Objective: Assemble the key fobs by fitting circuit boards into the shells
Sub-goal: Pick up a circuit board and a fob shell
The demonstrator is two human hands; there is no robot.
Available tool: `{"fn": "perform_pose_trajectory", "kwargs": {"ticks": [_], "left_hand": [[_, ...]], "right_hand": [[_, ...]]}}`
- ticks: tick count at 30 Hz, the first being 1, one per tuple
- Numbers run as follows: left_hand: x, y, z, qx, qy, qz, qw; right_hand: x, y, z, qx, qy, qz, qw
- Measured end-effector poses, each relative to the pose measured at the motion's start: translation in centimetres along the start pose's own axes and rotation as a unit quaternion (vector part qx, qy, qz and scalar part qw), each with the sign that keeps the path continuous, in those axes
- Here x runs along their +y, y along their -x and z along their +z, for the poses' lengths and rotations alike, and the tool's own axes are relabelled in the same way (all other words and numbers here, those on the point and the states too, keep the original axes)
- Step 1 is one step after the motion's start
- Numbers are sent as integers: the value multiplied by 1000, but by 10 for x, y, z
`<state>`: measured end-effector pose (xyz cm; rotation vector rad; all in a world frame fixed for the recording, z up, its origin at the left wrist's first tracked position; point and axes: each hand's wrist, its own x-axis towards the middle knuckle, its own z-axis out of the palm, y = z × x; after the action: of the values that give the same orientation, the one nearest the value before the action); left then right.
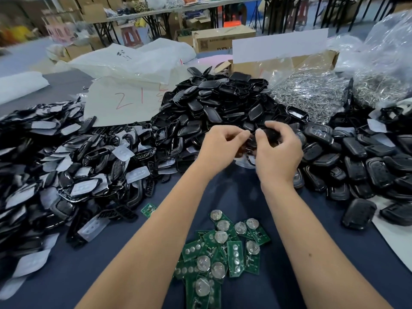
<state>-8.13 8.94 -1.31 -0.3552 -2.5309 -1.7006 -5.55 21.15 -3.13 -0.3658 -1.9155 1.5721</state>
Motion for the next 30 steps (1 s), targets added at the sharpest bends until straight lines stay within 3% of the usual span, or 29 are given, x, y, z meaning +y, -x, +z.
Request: {"fn": "perform_pose_trajectory", "kwargs": {"ticks": [2,4,7,11,13,15,17,19,22,27,30], "left_hand": [[-7,-5,-5,43,-227,72,970],[-15,-7,-12,19,-353,96,930],[-25,-6,-15,2,-373,108,921],[-21,-9,-20,3,-396,143,907],[-13,-9,-21,9,-381,137,914],[-5,-5,-25,48,-330,98,938],[-8,0,-38,101,-275,60,954],[-19,11,-56,130,-271,31,953],[-37,28,-77,145,-225,-7,963],[-38,45,-97,220,68,-36,973],[-33,58,-109,254,68,-31,964]], "right_hand": [[1,-2,-4,52,1,5,999],[1,-5,-8,84,3,-2,996],[-1,-6,-8,58,-69,-21,996],[-2,-4,-7,44,-55,-57,996],[-4,-5,-6,-7,-33,-64,997],[-9,2,-4,-167,-53,-67,982],[-16,19,2,-355,-59,-80,929],[-20,35,9,-466,-41,-91,879],[-25,48,14,-534,5,-114,838],[-35,78,25,-604,177,-270,729],[-39,89,30,-619,211,-295,697]]}}
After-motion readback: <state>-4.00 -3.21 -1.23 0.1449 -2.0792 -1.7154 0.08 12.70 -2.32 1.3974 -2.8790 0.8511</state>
